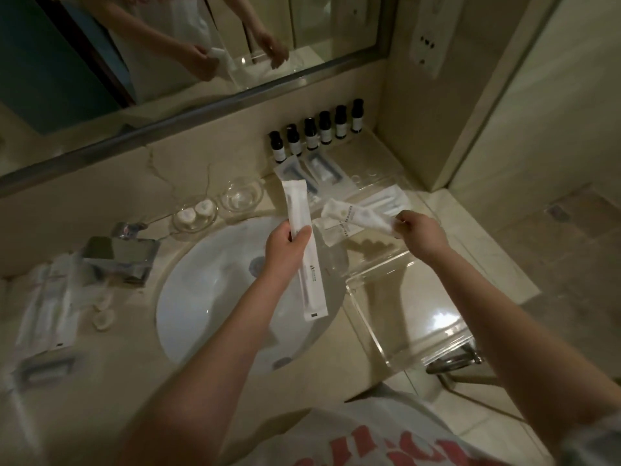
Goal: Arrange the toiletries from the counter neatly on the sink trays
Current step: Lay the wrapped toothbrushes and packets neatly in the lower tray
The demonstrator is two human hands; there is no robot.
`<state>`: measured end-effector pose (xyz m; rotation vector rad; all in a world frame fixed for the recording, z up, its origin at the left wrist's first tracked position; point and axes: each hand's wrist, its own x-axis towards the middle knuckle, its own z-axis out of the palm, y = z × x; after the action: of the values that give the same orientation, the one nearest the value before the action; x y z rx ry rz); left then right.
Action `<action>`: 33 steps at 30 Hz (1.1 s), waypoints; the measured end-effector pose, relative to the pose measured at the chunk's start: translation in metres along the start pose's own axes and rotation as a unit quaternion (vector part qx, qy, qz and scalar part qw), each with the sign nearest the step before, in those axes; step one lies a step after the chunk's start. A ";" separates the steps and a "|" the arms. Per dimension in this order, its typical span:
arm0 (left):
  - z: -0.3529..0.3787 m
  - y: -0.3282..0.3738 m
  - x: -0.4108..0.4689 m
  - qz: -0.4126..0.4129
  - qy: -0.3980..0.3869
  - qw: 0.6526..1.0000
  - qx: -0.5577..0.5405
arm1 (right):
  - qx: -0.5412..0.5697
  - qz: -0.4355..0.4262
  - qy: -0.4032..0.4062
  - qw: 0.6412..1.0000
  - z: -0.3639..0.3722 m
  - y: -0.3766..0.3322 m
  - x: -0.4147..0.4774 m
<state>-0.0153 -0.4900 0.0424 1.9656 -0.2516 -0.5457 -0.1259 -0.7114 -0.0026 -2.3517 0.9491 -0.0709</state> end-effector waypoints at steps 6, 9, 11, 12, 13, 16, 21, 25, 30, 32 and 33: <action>0.009 -0.005 0.007 -0.026 0.005 1.000 0.002 | -0.243 -0.042 -0.139 0.959 -0.013 0.004 0.036; 0.011 -0.009 0.011 -0.034 0.002 0.999 0.016 | -0.295 -0.079 -0.151 0.940 -0.003 0.003 0.049; 0.011 -0.011 0.014 -0.031 0.004 0.999 0.025 | -0.330 -0.106 -0.121 0.930 0.007 0.005 0.058; 0.011 -0.012 0.015 -0.033 0.006 0.999 0.026 | -0.343 -0.122 -0.099 0.926 0.011 0.006 0.062; 0.010 -0.013 0.017 -0.037 0.009 0.999 0.026 | -0.346 -0.138 -0.076 0.925 0.016 0.008 0.064; 0.010 -0.015 0.020 -0.042 0.016 0.999 0.025 | -0.274 -0.171 -0.007 0.946 0.025 0.008 0.065; 0.013 -0.018 0.021 -0.051 0.017 0.998 0.023 | -0.119 -0.171 0.042 0.977 0.042 0.010 0.032; 0.017 -0.021 0.021 -0.049 0.014 0.999 0.020 | -0.131 -0.190 -0.015 0.973 0.056 0.021 0.013; 0.021 -0.019 0.020 -0.052 0.012 0.998 0.020 | -0.146 -0.195 -0.071 0.967 0.052 0.021 0.020; 0.023 -0.017 0.020 -0.053 0.006 0.998 0.015 | -0.141 -0.177 -0.073 0.971 0.050 0.017 0.018; 0.024 -0.015 0.019 -0.052 0.004 0.999 0.008 | -0.126 -0.169 -0.056 0.976 0.050 0.015 0.016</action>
<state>-0.0110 -0.5103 0.0155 2.0054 -0.1494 -0.6038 -0.1107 -0.7051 -0.0548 -2.6991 0.5216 0.0500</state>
